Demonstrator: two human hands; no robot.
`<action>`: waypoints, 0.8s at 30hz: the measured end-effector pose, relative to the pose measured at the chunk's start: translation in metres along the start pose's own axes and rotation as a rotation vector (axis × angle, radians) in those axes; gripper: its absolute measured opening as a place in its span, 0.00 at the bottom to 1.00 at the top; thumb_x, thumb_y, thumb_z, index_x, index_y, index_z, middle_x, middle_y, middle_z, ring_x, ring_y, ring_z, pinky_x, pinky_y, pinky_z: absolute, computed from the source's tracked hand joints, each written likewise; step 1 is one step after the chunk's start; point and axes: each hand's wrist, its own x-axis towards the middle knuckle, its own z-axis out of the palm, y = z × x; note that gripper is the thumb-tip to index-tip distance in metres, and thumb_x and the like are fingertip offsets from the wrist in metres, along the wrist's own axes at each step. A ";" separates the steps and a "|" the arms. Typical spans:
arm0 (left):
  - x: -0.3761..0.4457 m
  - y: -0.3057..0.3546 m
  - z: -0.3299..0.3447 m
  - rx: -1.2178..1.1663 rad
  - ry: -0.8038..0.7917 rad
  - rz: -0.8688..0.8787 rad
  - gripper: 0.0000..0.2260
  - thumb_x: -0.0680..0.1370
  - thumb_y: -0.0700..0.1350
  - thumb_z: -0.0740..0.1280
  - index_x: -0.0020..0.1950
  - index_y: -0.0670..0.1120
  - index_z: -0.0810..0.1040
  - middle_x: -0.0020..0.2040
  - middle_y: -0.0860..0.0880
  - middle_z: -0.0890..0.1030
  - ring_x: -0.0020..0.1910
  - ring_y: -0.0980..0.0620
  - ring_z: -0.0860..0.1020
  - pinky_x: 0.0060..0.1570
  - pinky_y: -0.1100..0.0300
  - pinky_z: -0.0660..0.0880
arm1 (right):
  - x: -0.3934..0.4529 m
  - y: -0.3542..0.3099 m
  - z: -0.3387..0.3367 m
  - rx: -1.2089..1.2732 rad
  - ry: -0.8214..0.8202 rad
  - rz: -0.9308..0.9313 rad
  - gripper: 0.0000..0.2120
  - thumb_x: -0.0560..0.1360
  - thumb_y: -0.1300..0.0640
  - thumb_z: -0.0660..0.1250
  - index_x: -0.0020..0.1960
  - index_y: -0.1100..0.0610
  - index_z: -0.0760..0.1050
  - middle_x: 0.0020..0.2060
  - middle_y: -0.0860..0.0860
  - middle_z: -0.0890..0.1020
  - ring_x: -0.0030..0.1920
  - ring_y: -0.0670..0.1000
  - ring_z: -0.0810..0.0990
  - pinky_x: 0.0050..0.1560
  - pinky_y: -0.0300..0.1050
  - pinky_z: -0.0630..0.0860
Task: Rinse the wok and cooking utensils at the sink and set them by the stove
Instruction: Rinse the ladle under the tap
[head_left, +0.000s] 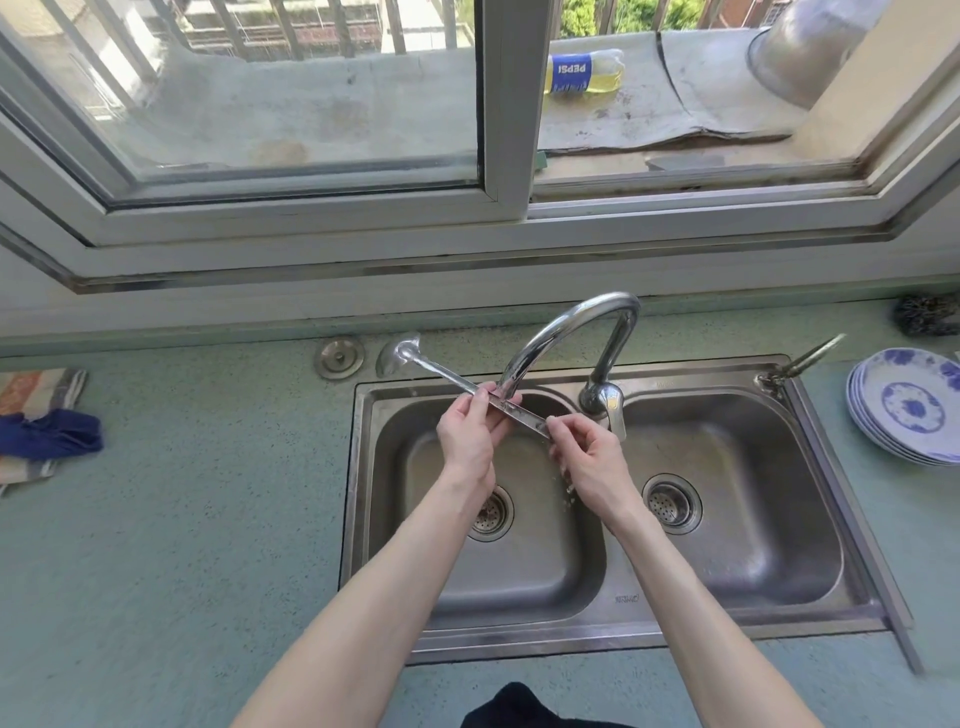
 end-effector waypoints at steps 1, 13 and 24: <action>0.001 0.002 0.000 0.000 0.001 0.005 0.10 0.86 0.39 0.59 0.62 0.36 0.77 0.51 0.41 0.86 0.51 0.44 0.85 0.52 0.52 0.84 | 0.000 0.001 -0.002 -0.024 -0.003 -0.007 0.10 0.83 0.52 0.68 0.48 0.56 0.82 0.31 0.48 0.79 0.30 0.46 0.73 0.32 0.38 0.71; -0.001 0.001 -0.001 -0.011 -0.007 0.000 0.11 0.86 0.39 0.60 0.64 0.36 0.77 0.48 0.45 0.87 0.50 0.46 0.86 0.57 0.49 0.82 | 0.012 -0.002 -0.006 -0.050 -0.070 0.060 0.13 0.80 0.52 0.74 0.42 0.61 0.81 0.30 0.53 0.82 0.28 0.51 0.76 0.30 0.43 0.72; -0.003 -0.009 0.000 0.019 -0.037 -0.008 0.11 0.86 0.39 0.60 0.64 0.35 0.78 0.58 0.36 0.84 0.53 0.44 0.86 0.55 0.51 0.83 | 0.013 0.001 0.000 -0.171 -0.141 0.002 0.09 0.80 0.47 0.72 0.51 0.52 0.82 0.30 0.43 0.75 0.31 0.45 0.71 0.33 0.38 0.68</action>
